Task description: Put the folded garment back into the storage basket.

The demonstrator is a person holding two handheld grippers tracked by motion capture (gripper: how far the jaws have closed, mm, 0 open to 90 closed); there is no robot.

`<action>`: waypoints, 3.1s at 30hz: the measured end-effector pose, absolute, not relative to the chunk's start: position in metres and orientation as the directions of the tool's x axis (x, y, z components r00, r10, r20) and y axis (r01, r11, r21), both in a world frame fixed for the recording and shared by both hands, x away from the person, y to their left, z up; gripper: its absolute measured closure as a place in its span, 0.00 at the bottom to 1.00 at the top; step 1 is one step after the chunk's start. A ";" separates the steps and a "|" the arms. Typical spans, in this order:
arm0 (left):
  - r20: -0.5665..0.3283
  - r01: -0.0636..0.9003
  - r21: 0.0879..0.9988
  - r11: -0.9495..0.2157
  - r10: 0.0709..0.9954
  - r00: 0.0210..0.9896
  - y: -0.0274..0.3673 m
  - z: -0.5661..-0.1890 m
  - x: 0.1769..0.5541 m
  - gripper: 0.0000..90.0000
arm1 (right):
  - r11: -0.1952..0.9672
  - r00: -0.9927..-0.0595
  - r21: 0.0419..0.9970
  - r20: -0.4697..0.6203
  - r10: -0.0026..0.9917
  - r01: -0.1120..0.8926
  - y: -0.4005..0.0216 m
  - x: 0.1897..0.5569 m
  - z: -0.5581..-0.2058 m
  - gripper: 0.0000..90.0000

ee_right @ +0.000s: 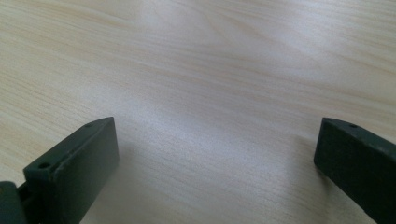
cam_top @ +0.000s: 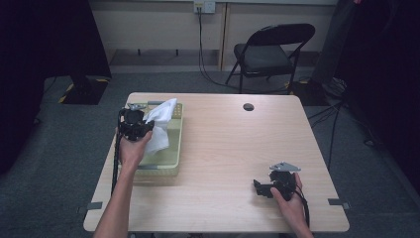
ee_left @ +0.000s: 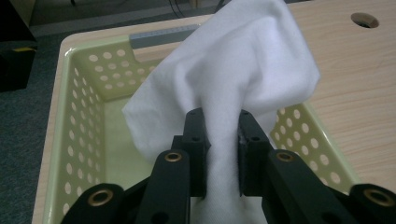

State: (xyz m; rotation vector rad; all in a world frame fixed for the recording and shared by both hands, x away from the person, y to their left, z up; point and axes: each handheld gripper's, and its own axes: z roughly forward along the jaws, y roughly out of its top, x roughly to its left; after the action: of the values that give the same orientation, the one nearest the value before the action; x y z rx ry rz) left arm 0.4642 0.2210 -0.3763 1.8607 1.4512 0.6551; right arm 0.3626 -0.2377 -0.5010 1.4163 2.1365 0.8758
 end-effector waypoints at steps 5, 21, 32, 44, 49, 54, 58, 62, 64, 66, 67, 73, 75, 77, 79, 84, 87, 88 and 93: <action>-0.027 0.636 0.758 -0.143 0.968 0.250 0.219 -0.381 0.470 0.86 | 0.279 -0.386 0.706 -0.008 0.922 0.651 -0.238 0.363 -0.501 0.00; -0.019 0.675 0.722 -0.154 0.970 0.242 0.218 -0.399 0.481 0.86 | 0.278 -0.385 0.706 -0.008 0.923 0.652 -0.238 0.363 -0.501 0.00; -0.041 0.710 0.691 -0.134 0.974 0.224 0.221 -0.417 0.485 0.85 | 0.278 -0.385 0.706 -0.008 0.923 0.652 -0.238 0.362 -0.501 0.00; -0.050 0.731 0.669 -0.137 0.972 0.228 0.220 -0.422 0.489 0.85 | 0.278 -0.385 0.706 -0.008 0.923 0.652 -0.238 0.362 -0.501 0.00; -0.077 0.749 0.649 -0.129 0.969 0.233 0.221 -0.425 0.490 0.80 | 0.278 -0.385 0.706 -0.008 0.923 0.652 -0.238 0.362 -0.501 0.00; -0.068 0.754 0.641 -0.144 0.968 0.242 0.218 -0.427 0.492 0.68 | 0.278 -0.385 0.706 -0.008 0.923 0.652 -0.238 0.362 -0.501 0.00; -0.070 0.765 0.631 -0.128 0.973 0.221 0.220 -0.428 0.495 0.45 | 0.278 -0.385 0.706 -0.008 0.923 0.651 -0.238 0.363 -0.501 0.00; -0.092 0.770 0.629 -0.111 0.972 0.215 0.223 -0.427 0.494 0.25 | 0.280 -0.388 0.706 -0.009 0.922 0.650 -0.238 0.363 -0.501 0.00; -0.126 0.772 0.630 -0.081 0.971 0.205 0.226 -0.427 0.494 0.13 | 0.280 -0.388 0.706 -0.009 0.922 0.650 -0.238 0.363 -0.501 0.00; -0.099 0.776 0.624 -0.094 0.975 0.197 0.226 -0.425 0.493 0.10 | 0.280 -0.388 0.706 -0.009 0.922 0.650 -0.238 0.363 -0.501 0.00; -0.067 0.776 0.623 -0.104 0.980 0.185 0.225 -0.424 0.492 0.10 | 0.280 -0.388 0.706 -0.009 0.922 0.650 -0.238 0.363 -0.501 0.00; -0.074 0.751 0.656 -0.079 0.983 0.168 0.224 -0.417 0.485 0.07 | 0.280 -0.388 0.706 -0.009 0.922 0.650 -0.238 0.363 -0.501 0.00; -0.070 0.739 0.669 -0.081 0.983 0.171 0.222 -0.416 0.484 0.07 | 0.280 -0.388 0.706 -0.009 0.922 0.650 -0.238 0.363 -0.501 0.00; -0.063 0.726 0.682 -0.081 0.984 0.168 0.219 -0.414 0.482 0.08 | 0.280 -0.388 0.706 -0.009 0.922 0.650 -0.238 0.363 -0.501 0.00; -0.051 0.714 0.694 -0.089 0.984 0.172 0.215 -0.412 0.481 0.08 | 0.280 -0.388 0.706 -0.009 0.922 0.650 -0.238 0.363 -0.501 0.00; -0.039 0.692 0.717 -0.082 0.987 0.158 0.208 -0.407 0.476 0.09 | 0.279 -0.387 0.706 -0.009 0.922 0.651 -0.238 0.363 -0.501 0.00; -0.030 0.685 0.722 -0.093 0.986 0.166 0.207 -0.403 0.471 0.09 | 0.279 -0.386 0.706 -0.009 0.922 0.651 -0.238 0.363 -0.501 0.00; -0.030 0.687 0.720 -0.097 0.985 0.170 0.206 -0.402 0.470 0.09 | 0.280 -0.387 0.706 -0.009 0.922 0.651 -0.238 0.363 -0.501 0.00; 0.019 0.685 0.712 -0.155 0.979 0.202 0.201 -0.396 0.460 0.09 | 0.279 -0.386 0.706 -0.009 0.922 0.651 -0.238 0.363 -0.501 0.00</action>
State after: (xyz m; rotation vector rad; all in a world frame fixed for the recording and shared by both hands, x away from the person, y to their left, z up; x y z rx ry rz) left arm 0.4603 0.2012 -0.3955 1.9104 1.5444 0.6678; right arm 0.3625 -0.2377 -0.5010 1.4160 2.1359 0.8756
